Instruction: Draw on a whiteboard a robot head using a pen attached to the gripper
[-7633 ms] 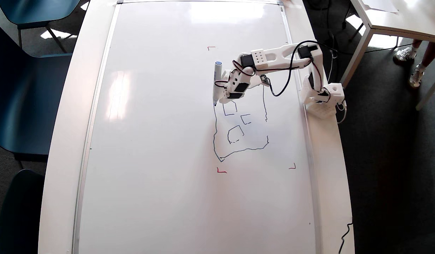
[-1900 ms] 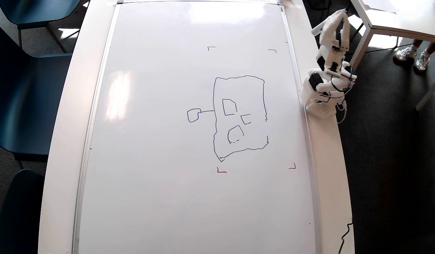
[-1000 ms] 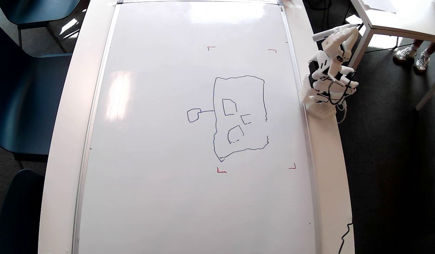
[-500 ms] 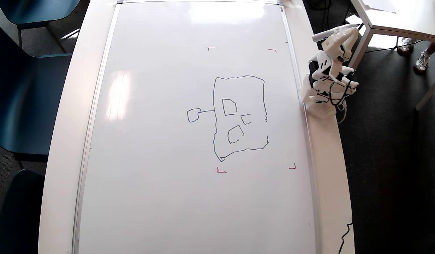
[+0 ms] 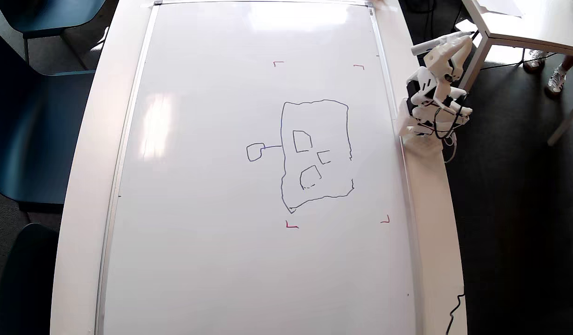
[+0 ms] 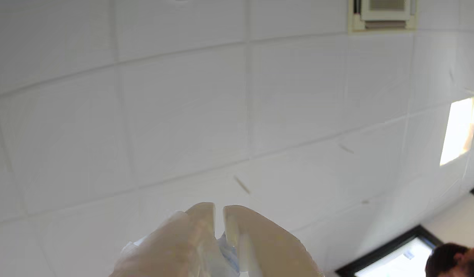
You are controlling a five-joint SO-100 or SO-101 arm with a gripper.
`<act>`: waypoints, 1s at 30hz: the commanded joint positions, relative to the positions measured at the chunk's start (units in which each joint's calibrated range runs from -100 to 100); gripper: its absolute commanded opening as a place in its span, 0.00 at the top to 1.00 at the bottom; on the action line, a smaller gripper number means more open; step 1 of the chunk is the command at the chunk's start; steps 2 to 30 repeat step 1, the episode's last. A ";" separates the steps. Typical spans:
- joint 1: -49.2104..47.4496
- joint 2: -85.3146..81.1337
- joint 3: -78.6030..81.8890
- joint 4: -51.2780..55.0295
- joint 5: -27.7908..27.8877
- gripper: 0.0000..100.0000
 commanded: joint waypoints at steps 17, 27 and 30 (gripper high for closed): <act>0.28 0.24 0.37 -0.83 -0.19 0.99; 0.28 0.24 0.37 -0.83 -0.19 0.99; 0.28 0.24 0.37 -0.83 -0.19 0.99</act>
